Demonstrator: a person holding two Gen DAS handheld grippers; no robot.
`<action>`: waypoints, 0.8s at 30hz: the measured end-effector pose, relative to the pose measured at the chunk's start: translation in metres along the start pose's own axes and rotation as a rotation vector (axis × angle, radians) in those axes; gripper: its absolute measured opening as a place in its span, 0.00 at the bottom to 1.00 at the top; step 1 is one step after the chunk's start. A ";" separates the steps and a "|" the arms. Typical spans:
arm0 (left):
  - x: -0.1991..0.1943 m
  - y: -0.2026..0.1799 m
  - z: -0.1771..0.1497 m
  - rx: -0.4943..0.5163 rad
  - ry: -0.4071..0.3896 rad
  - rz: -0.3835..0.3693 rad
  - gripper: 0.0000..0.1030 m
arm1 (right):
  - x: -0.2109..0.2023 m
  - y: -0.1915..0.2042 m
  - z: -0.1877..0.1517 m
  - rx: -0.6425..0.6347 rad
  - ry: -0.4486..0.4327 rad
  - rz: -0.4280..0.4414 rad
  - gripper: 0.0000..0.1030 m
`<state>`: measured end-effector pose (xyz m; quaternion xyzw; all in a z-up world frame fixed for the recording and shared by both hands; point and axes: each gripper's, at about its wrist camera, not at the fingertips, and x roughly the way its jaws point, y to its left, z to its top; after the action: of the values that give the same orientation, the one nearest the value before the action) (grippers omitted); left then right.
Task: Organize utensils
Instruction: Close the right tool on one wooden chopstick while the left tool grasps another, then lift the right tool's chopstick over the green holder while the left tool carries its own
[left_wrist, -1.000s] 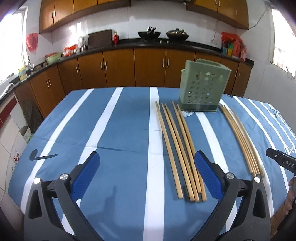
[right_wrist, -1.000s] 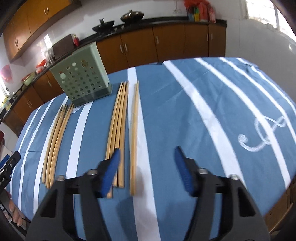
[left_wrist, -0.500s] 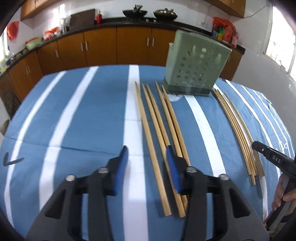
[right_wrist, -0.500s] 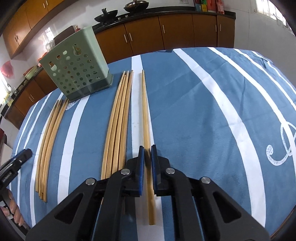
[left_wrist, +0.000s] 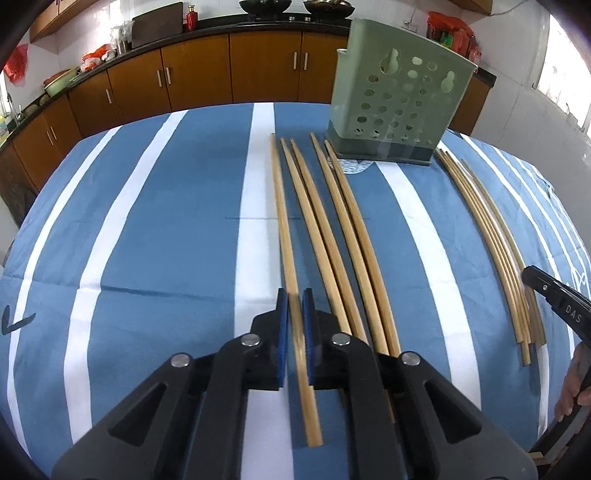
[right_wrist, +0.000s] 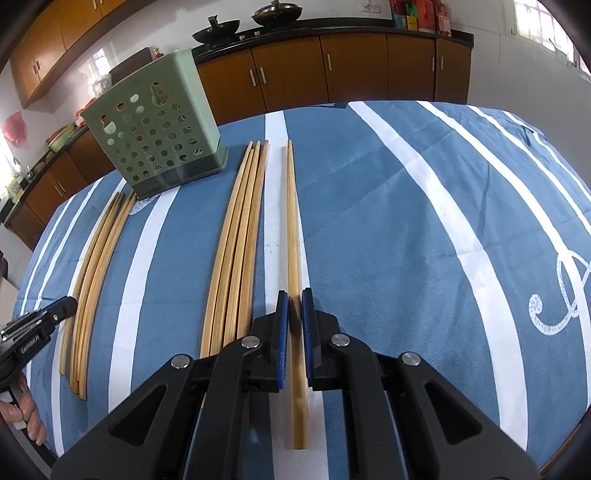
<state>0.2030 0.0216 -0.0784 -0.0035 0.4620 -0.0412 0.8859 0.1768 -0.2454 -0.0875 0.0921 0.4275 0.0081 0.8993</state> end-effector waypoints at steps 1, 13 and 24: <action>0.001 0.002 0.001 -0.003 0.000 0.000 0.08 | 0.001 0.001 0.001 -0.013 -0.003 -0.003 0.08; 0.026 0.039 0.040 -0.038 -0.041 0.046 0.08 | 0.026 -0.014 0.035 -0.012 -0.037 -0.037 0.08; 0.016 0.044 0.027 -0.056 -0.052 -0.018 0.08 | 0.019 -0.020 0.028 0.002 -0.025 -0.004 0.08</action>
<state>0.2373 0.0629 -0.0783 -0.0337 0.4396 -0.0362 0.8968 0.2091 -0.2682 -0.0881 0.0921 0.4162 0.0048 0.9046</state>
